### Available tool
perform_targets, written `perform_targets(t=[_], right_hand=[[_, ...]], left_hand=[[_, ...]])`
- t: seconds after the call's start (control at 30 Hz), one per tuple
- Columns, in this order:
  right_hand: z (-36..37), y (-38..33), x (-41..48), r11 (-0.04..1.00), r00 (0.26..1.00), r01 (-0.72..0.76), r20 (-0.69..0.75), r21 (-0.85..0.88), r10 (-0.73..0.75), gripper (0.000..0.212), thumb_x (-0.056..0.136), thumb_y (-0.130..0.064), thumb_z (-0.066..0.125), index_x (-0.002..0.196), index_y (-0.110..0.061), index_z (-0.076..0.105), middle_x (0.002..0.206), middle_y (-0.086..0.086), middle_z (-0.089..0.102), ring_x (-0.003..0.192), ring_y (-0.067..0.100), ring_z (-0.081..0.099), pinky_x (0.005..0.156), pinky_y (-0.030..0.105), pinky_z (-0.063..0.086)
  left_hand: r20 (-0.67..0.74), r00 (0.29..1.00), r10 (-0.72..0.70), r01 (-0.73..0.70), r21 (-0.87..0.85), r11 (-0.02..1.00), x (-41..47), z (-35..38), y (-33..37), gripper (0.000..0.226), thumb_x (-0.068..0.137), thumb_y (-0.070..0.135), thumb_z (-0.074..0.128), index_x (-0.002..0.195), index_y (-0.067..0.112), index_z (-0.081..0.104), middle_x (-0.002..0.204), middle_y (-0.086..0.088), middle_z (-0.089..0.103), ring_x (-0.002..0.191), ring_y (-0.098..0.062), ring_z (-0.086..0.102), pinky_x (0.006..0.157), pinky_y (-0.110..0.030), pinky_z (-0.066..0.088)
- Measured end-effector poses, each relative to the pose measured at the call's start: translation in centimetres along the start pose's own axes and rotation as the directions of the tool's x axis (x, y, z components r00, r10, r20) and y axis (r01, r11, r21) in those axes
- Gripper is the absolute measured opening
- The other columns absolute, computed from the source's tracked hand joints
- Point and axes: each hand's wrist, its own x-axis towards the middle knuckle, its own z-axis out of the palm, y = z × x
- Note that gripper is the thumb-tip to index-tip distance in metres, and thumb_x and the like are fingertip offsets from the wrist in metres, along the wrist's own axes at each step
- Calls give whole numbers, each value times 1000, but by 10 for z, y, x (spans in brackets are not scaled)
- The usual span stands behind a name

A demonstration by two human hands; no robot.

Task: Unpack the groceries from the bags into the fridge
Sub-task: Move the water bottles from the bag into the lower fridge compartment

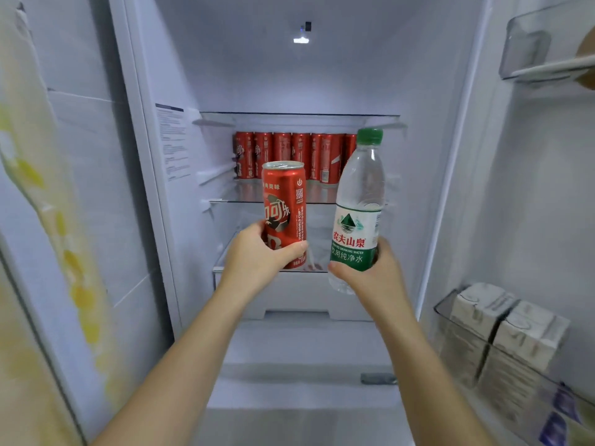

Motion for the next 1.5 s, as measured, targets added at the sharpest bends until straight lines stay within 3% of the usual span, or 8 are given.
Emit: perform_targets(t=[0.1, 0.27, 0.5, 0.67, 0.83, 1.1, 1.33, 1.5], right_hand=[[5, 12, 30, 998, 1000, 3, -18, -55, -4, 54, 66, -18, 83, 103, -37, 49, 92, -20, 62, 88, 0, 61, 73, 24, 50], [16, 27, 64, 999, 999, -41, -30, -29, 40, 55, 71, -12, 81, 111, -29, 47, 89, -23, 56, 81, -10, 54, 56, 6, 40], [28, 49, 92, 996, 993, -74, -94, -53, 69, 54, 70, -11, 80, 108, -33, 48, 90, -23, 58, 84, -6, 57, 66, 18, 43], [35, 51, 111, 992, 985, -94, -152, -87, 80, 59, 70, -14, 81, 120, -24, 52, 100, -11, 64, 92, 12, 63, 74, 26, 47], [40, 49, 128, 989, 975, -102, -207, -111, 78, 65, 68, -15, 81, 124, -26, 50, 98, -15, 62, 92, 9, 63, 79, 32, 53], [44, 46, 152, 981, 966, -105, -252, -162, 62, 60, 67, -21, 81, 119, -30, 51, 95, -17, 62, 90, 7, 62, 85, 39, 55], [41, 47, 159, 976, 971, -106, -233, -188, 61, 55, 66, -29, 82, 110, -40, 50, 102, -15, 66, 94, 8, 64, 88, 43, 56], [38, 45, 159, 969, 978, -105, -200, -224, 60, 54, 66, -30, 81, 108, -41, 48, 102, -17, 65, 95, 8, 64, 88, 42, 55]], left_hand=[[-15, 1000, 14, -14, 35, 999, 38, 13, -2, 47, 74, 36, 81, 114, 24, 59, 110, 5, 67, 92, -7, 61, 81, -23, 45], [4, 1000, 23, -23, 117, 993, 97, 30, -2, 57, 75, 37, 79, 124, 17, 57, 110, 6, 62, 95, -9, 56, 80, -23, 42], [5, 998, 65, -65, 201, 977, 167, 48, -3, 51, 74, 42, 79, 112, 12, 61, 97, 4, 63, 90, -13, 59, 79, -26, 48], [102, 994, 49, -66, 178, 982, 208, 59, 0, 39, 79, 40, 75, 104, 15, 60, 92, 4, 60, 76, -10, 57, 73, -28, 50], [183, 982, 35, -64, 154, 986, 244, 78, -3, 44, 81, 40, 74, 112, 11, 61, 100, 0, 64, 88, -14, 59, 73, -27, 44], [162, 987, 16, -48, 195, 980, 301, 105, -15, 36, 81, 36, 75, 99, 12, 55, 83, 3, 56, 82, -17, 57, 71, -29, 45], [94, 994, -55, 34, 211, 977, 338, 125, -29, 60, 80, 41, 75, 121, 4, 52, 114, -6, 62, 104, -25, 60, 80, -32, 48], [77, 992, -105, 85, 226, 970, 349, 132, -34, 67, 77, 45, 76, 123, 4, 51, 121, -9, 61, 106, -28, 61, 84, -34, 50]])
